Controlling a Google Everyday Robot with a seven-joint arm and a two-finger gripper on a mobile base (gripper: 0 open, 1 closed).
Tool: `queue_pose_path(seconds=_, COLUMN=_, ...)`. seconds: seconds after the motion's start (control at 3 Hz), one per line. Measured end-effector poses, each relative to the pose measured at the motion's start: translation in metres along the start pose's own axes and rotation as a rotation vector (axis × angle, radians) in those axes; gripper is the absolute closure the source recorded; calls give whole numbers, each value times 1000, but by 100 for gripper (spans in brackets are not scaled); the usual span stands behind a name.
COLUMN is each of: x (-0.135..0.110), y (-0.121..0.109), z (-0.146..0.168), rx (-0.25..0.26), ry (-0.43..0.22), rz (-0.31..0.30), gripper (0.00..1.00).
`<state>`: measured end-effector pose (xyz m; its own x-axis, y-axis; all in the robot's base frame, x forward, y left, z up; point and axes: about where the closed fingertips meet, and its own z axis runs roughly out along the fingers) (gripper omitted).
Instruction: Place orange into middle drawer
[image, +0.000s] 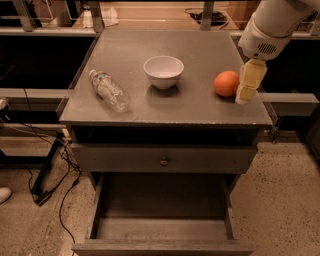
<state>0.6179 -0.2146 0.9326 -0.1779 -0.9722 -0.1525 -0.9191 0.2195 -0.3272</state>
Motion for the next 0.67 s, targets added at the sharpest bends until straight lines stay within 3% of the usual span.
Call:
queue_pose_path(seconds=0.33, x=-2, y=-16, z=8, rx=-6, ry=-1, rz=16, gripper=0)
queue_pose_path(seconds=0.67, x=-23, y=-54, z=21, rx=-9, ry=-16, rz=32, gripper=0)
